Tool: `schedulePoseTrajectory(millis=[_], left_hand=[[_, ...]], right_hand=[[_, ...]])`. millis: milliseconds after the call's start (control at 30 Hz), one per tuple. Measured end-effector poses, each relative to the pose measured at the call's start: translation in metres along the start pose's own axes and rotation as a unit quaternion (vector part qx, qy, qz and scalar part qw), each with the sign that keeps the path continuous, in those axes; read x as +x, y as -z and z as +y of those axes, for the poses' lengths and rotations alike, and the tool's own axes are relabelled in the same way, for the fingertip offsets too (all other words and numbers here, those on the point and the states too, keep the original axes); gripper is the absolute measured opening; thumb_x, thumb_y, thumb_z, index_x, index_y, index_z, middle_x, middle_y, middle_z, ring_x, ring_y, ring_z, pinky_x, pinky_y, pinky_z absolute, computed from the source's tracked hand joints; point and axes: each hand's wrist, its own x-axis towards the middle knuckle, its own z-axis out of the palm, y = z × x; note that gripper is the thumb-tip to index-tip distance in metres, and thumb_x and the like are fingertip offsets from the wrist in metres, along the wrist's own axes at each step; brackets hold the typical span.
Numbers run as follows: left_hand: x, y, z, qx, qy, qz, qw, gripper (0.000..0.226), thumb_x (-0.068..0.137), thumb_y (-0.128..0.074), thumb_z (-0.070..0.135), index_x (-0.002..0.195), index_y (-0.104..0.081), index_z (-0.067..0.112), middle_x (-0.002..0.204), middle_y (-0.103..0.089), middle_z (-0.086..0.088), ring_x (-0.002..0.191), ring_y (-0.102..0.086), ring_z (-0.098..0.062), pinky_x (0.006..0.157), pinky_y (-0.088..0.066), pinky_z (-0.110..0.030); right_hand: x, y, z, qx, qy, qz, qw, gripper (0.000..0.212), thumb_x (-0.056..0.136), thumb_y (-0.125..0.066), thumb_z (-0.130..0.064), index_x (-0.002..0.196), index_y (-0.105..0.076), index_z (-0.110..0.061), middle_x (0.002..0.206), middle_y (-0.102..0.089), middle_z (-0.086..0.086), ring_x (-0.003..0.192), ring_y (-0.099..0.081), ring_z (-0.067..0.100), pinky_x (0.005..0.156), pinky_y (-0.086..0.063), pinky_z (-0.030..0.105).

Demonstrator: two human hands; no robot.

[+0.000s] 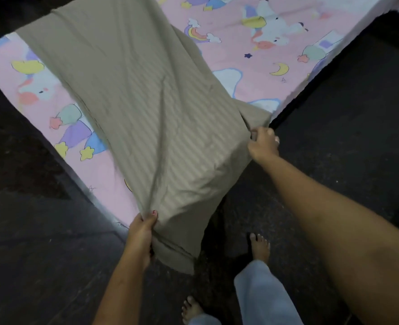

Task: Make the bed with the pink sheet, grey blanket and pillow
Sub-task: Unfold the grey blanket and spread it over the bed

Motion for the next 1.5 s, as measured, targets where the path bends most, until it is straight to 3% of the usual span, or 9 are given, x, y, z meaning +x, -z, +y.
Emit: schedulePoseTrajectory(millis=[100, 367, 600, 700, 800, 933, 1133, 1333, 1500], left_hand=[[0.011, -0.007, 0.007, 0.022, -0.047, 0.079, 0.996, 0.027, 0.091, -0.059, 0.013, 0.117, -0.050, 0.009, 0.106, -0.060, -0.013, 0.082, -0.057, -0.025, 0.060, -0.044, -0.029], [0.055, -0.046, 0.024, 0.076, -0.064, 0.242, 0.965, 0.064, 0.074, -0.076, 0.040, 0.124, -0.052, 0.009, 0.118, -0.059, -0.009, 0.105, -0.057, -0.031, 0.093, -0.048, -0.044], [0.058, -0.078, 0.033, 0.111, -0.065, 0.351, 0.927, 0.052, 0.083, -0.068, 0.036, 0.118, -0.053, 0.001, 0.120, -0.057, -0.021, 0.111, -0.052, -0.038, 0.090, -0.041, -0.039], [0.051, -0.088, 0.030, 0.147, -0.046, 0.408, 0.900, 0.051, 0.086, -0.063, 0.028, 0.126, -0.043, 0.002, 0.129, -0.049, -0.026, 0.118, -0.047, -0.043, 0.099, -0.038, -0.048], [0.039, -0.116, 0.033, 0.232, -0.082, 0.480, 0.842, 0.064, 0.081, -0.062, 0.012, 0.137, -0.031, 0.008, 0.140, -0.036, -0.022, 0.127, -0.035, -0.042, 0.104, -0.028, -0.054], [0.030, -0.173, 0.033, 0.380, -0.187, 0.373, 0.825, 0.084, 0.070, -0.070, 0.009, 0.143, -0.030, 0.012, 0.149, -0.027, -0.017, 0.136, -0.025, -0.037, 0.108, -0.019, -0.057], [0.040, -0.242, 0.030, 0.478, -0.260, 0.223, 0.809, 0.073, 0.080, -0.068, 0.028, 0.143, -0.031, 0.023, 0.153, -0.020, -0.007, 0.141, -0.016, -0.027, 0.110, -0.017, -0.056], [0.049, -0.250, 0.037, 0.475, -0.248, 0.199, 0.821, 0.063, 0.086, -0.061, 0.033, 0.141, -0.031, 0.028, 0.154, -0.015, -0.002, 0.142, -0.010, -0.022, 0.111, -0.014, -0.050], [0.050, -0.211, 0.040, 0.388, -0.181, 0.278, 0.860, 0.061, 0.084, -0.063, 0.033, 0.138, -0.038, 0.024, 0.151, -0.023, -0.007, 0.139, -0.018, -0.027, 0.109, -0.019, -0.049]], right_hand=[[0.041, 0.009, -0.015, -0.075, 0.036, -0.028, 0.996, 0.044, 0.093, -0.047, -0.018, 0.136, -0.043, -0.022, 0.146, -0.031, 0.006, 0.134, -0.026, 0.031, 0.105, -0.032, 0.045], [0.120, 0.014, -0.018, -0.175, 0.069, -0.083, 0.979, 0.057, 0.095, -0.046, -0.036, 0.146, -0.025, -0.020, 0.151, -0.023, 0.004, 0.138, -0.021, 0.030, 0.107, -0.026, 0.048], [0.150, 0.016, -0.029, -0.216, 0.122, -0.083, 0.965, 0.023, 0.096, -0.040, -0.033, 0.110, -0.053, -0.021, 0.118, -0.053, 0.007, 0.120, -0.040, 0.029, 0.093, -0.028, 0.042], [0.153, 0.027, -0.023, -0.076, 0.136, -0.111, 0.982, 0.009, 0.096, -0.034, -0.018, 0.099, -0.042, -0.016, 0.100, -0.053, 0.011, 0.092, -0.048, 0.028, 0.075, -0.032, 0.033], [0.161, 0.067, 0.017, 0.050, 0.014, -0.006, 0.999, 0.021, 0.097, -0.032, -0.013, 0.115, -0.042, -0.010, 0.105, -0.053, 0.018, 0.091, -0.051, 0.030, 0.072, -0.035, 0.032], [0.174, 0.110, 0.082, 0.041, -0.086, 0.073, 0.993, 0.023, 0.101, -0.035, -0.023, 0.116, -0.045, -0.009, 0.116, -0.055, 0.028, 0.105, -0.054, 0.042, 0.083, -0.042, 0.042], [0.209, 0.105, 0.070, 0.100, -0.027, -0.071, 0.992, 0.039, 0.085, -0.056, -0.055, 0.111, -0.041, -0.030, 0.108, -0.057, -0.001, 0.110, -0.052, 0.032, 0.103, -0.036, 0.053], [0.230, 0.111, 0.052, -0.055, -0.017, -0.022, 0.998, 0.021, 0.097, -0.047, -0.035, 0.110, -0.059, -0.023, 0.119, -0.059, 0.010, 0.116, -0.047, 0.033, 0.098, -0.026, 0.044], [0.203, 0.096, 0.041, -0.080, -0.043, 0.066, 0.994, 0.029, 0.098, -0.045, -0.027, 0.127, -0.047, -0.024, 0.139, -0.038, 0.009, 0.130, -0.031, 0.034, 0.103, -0.025, 0.051]])
